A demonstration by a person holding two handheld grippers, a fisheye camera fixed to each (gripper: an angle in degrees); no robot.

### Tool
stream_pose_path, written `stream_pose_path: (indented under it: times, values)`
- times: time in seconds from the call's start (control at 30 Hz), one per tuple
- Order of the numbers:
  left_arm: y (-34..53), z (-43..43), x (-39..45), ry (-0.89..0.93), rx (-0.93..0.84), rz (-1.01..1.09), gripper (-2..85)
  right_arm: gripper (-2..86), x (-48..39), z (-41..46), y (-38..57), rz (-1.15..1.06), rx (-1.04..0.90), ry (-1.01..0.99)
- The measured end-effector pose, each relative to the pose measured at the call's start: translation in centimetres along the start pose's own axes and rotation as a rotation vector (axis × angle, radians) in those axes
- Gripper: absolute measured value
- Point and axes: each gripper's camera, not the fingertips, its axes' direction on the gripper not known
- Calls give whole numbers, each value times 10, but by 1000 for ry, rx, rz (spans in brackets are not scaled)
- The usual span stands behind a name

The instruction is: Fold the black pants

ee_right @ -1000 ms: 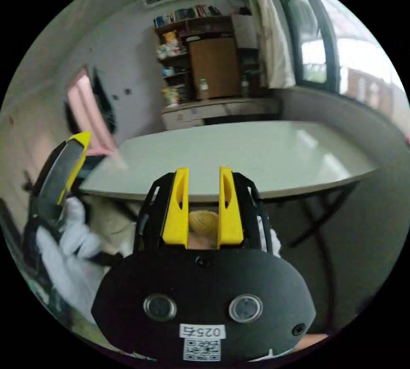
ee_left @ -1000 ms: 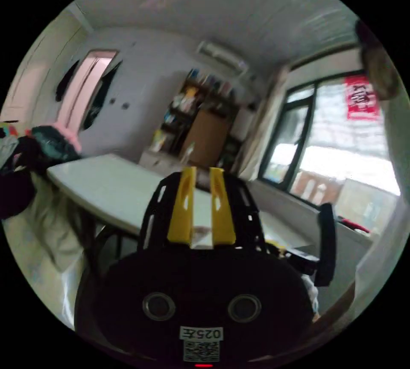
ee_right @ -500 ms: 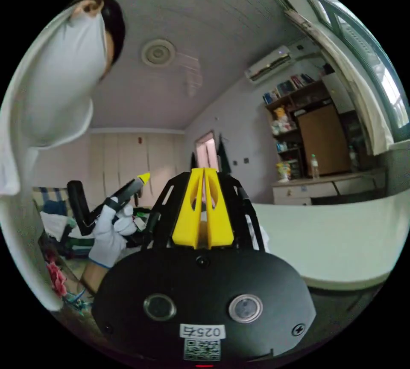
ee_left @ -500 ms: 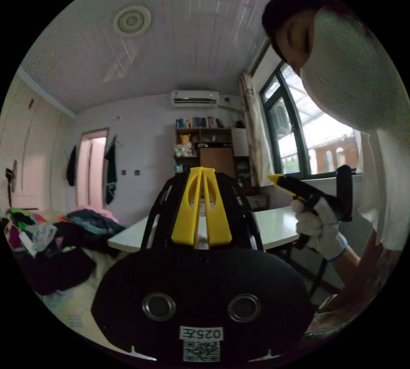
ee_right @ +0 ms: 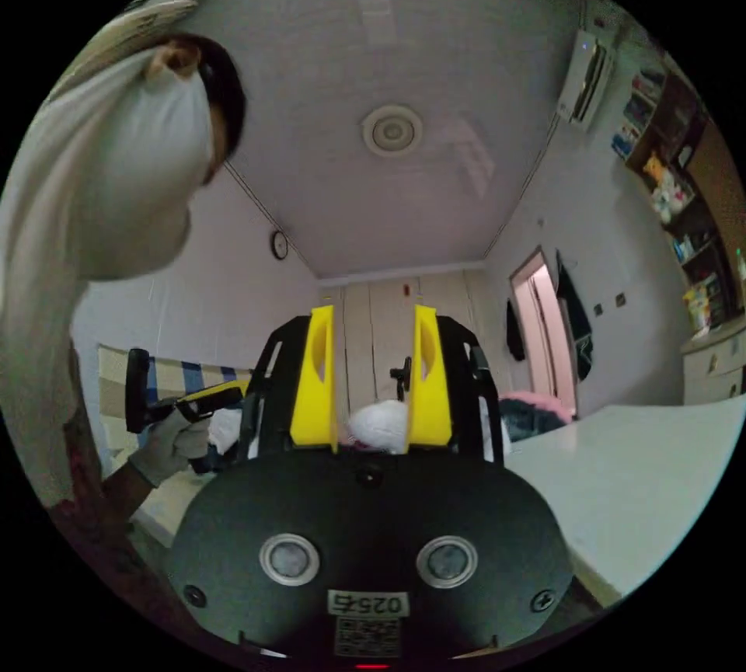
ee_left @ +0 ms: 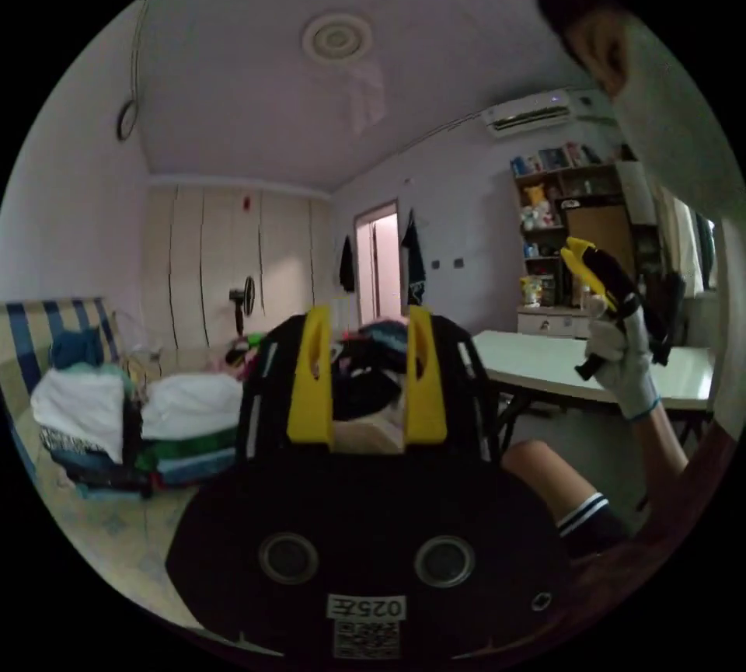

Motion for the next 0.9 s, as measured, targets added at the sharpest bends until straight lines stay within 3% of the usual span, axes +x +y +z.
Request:
stream_pose_path:
  times: [0.2, 0.37, 0.5, 0.63, 0.83, 0.9]
  values:
    - [63, 153, -79, 105, -175, -274, 165, 157, 42, 197, 97, 55, -441, 38]
    - [89, 280, -94, 178, -249, -245, 147, 130, 105, 321, 165, 158, -678, 180]
    - [94, 387, -83, 242, -279, -66, 134, 135, 182, 391, 191, 302, -778, 298]
    - [107, 479, -60, 310, -392, 24, 134, 135, 222, 444, 213, 202, -921, 465]
    - [103, 570, -17, 208, -451, 159, 132, 105, 269, 515, 260, 238, -1009, 440]
    - [102, 603, 3, 174, -525, 264, 131, 32, 275, 515, 258, 244, -966, 395]
